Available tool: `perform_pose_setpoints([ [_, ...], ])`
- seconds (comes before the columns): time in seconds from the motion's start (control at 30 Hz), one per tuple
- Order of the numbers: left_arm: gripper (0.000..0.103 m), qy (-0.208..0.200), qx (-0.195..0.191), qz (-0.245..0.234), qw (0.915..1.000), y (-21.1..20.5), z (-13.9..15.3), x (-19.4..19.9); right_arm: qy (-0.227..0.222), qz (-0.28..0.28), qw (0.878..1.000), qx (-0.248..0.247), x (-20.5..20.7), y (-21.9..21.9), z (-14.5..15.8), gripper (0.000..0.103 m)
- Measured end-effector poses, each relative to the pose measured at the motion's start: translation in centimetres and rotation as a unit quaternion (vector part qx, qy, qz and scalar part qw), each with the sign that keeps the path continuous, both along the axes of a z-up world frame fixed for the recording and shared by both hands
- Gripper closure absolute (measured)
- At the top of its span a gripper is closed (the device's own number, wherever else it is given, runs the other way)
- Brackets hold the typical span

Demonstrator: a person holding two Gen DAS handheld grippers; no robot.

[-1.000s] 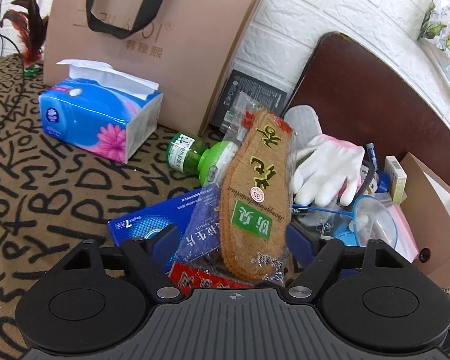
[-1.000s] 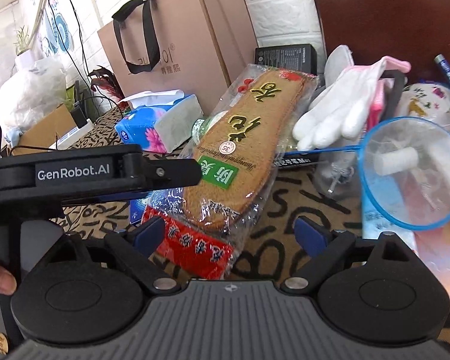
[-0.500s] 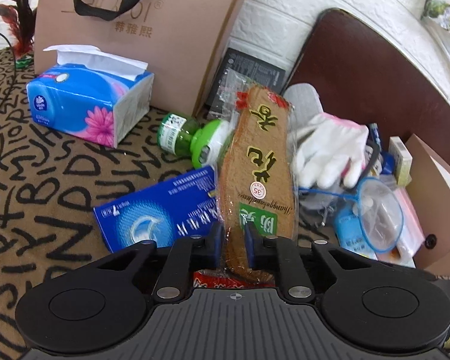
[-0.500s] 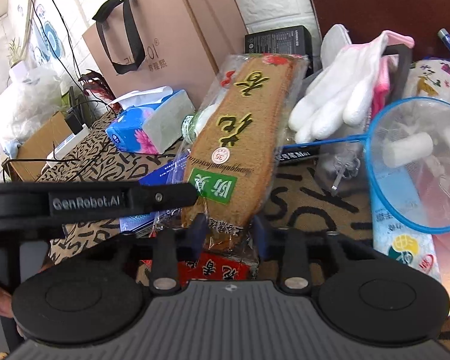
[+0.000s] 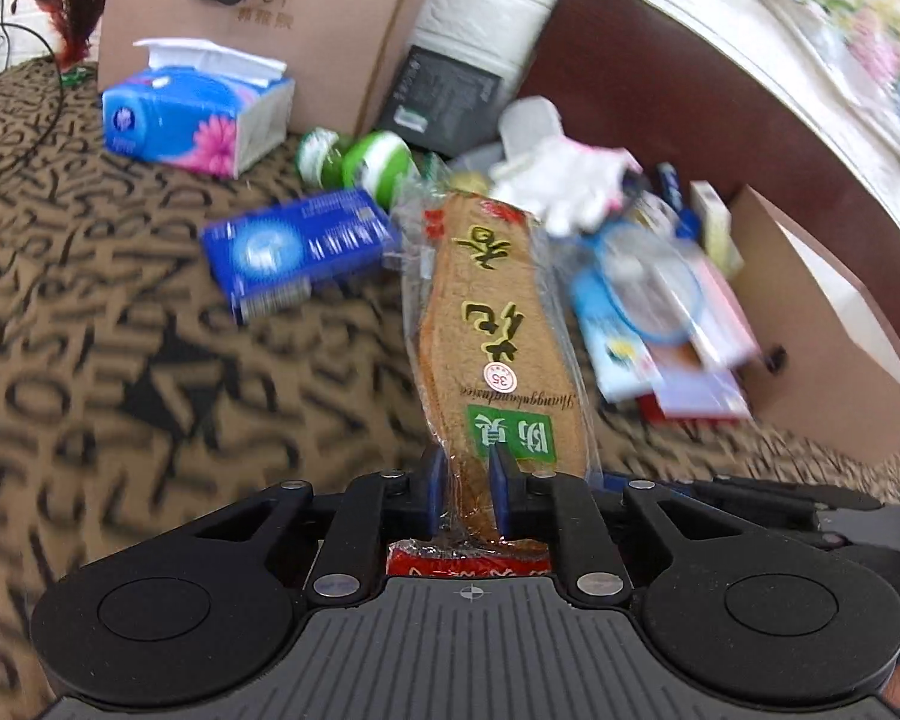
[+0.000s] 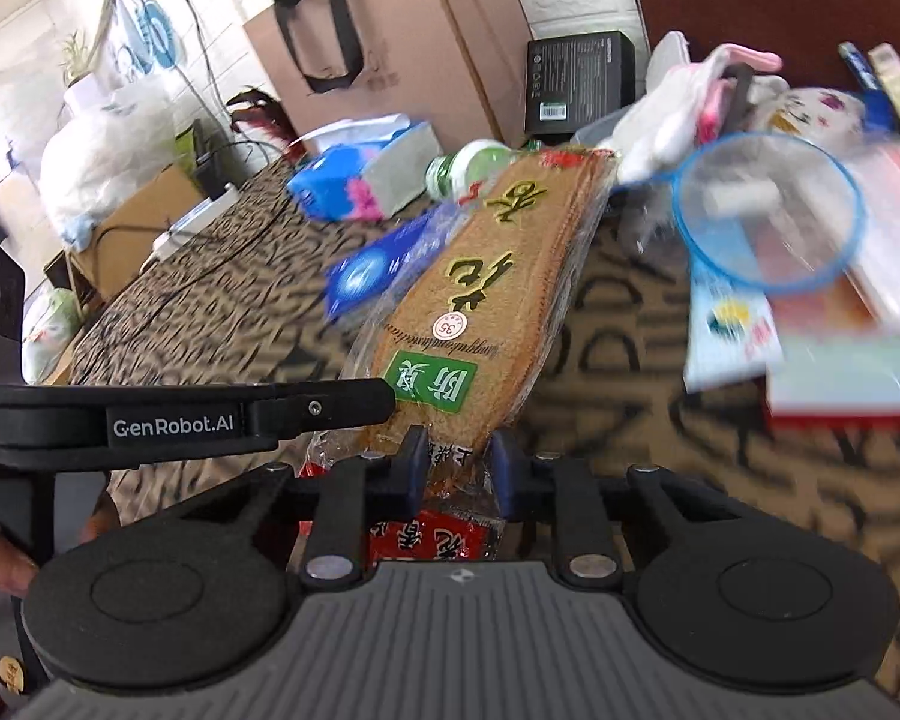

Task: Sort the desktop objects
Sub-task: 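Lift the packaged insole with both tools and pull it out of the clutter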

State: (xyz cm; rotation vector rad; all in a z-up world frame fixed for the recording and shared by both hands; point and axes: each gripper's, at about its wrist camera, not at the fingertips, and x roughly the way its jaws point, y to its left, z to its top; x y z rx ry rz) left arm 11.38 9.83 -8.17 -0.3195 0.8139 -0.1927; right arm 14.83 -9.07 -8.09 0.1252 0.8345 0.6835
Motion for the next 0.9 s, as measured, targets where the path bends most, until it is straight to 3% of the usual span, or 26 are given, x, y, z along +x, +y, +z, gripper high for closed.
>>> perform_pose_setpoints([
  [0.43,0.068,0.039,-0.021,-0.034,0.9984,-3.9,-1.7,-8.7,0.035,0.001,0.999,-0.024,-9.7,-4.8,-0.2,0.076],
  [0.57,0.056,0.039,-0.016,-0.03,0.9986,-4.2,-2.0,-8.8,0.036,0.0,0.999,-0.026,-10.9,-5.4,-0.7,0.068],
  [0.63,0.033,0.031,-0.013,-0.017,0.9993,-3.9,-1.6,-8.4,0.031,-0.006,0.999,-0.017,-11.0,-5.6,-0.7,0.061],
  [0.67,0.03,0.022,-0.011,-0.01,0.9996,-3.7,-1.4,-8.1,0.025,-0.01,1.0,-0.016,-10.9,-5.7,-0.6,0.056],
  [0.73,0.028,0.011,-0.002,-0.003,0.9999,-3.4,-1.0,-7.4,0.012,-0.018,1.0,-0.013,-10.6,-5.7,-0.3,0.047],
  [0.9,0.029,0.027,-0.003,-0.015,0.9995,-3.1,-1.3,-4.2,-0.002,-0.021,1.0,-0.018,-9.3,-5.6,-0.3,0.047],
])
